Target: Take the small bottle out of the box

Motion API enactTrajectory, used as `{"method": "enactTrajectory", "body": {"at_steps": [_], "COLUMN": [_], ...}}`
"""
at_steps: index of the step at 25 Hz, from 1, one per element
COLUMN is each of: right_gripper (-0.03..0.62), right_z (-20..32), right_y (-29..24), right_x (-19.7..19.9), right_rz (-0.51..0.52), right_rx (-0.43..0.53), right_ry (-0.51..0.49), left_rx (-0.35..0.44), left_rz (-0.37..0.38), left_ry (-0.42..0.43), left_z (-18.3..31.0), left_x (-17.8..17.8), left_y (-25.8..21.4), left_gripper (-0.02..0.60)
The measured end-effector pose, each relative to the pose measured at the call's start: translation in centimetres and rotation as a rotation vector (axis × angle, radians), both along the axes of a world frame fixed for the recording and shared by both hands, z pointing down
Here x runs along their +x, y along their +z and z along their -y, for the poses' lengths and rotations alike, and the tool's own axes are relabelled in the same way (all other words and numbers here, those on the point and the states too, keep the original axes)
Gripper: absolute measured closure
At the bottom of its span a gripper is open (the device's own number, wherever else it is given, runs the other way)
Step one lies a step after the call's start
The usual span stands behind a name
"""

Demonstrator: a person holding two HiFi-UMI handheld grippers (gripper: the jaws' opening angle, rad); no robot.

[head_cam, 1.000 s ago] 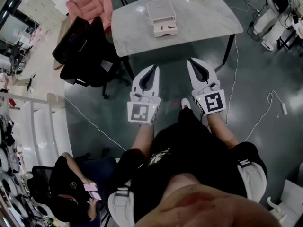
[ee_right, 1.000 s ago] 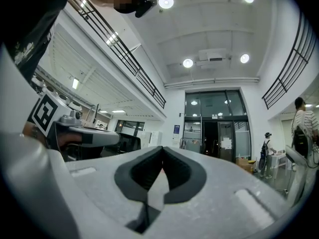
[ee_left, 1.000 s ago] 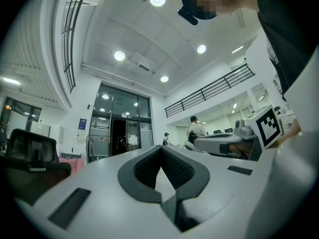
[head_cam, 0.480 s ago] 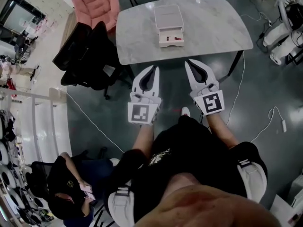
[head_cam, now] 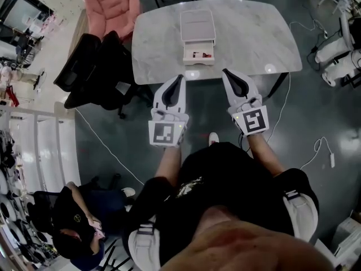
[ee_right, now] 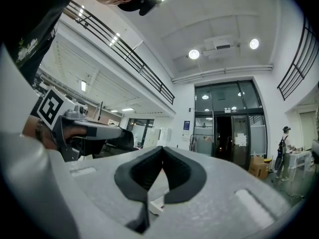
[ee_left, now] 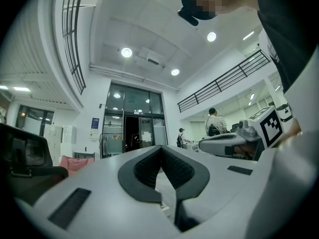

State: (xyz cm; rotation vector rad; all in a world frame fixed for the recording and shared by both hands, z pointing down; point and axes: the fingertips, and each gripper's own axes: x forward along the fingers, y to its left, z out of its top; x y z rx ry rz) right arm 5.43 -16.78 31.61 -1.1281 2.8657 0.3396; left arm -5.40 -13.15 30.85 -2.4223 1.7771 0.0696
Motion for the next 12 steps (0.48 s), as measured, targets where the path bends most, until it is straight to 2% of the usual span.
{"method": "enactTrajectory", "body": {"at_steps": [7,12], "right_gripper": [0.597,0.597], "right_z": [3.4,4.3], "right_y": [0.5,1.1], "right_x": [1.8,0.4], "right_rz": [0.012,0.03], "right_rx": [0.018,-0.016], "right_ry": [-0.017,-0.051], "left_rx": [-0.027,-0.035], "left_rz": [0.01,0.04], "left_ry": [-0.036,-0.044], "left_z": [2.2,2.9], "left_x": [1.2,0.6], "left_y": [1.0,1.5], "left_gripper": [0.568,0.568]}}
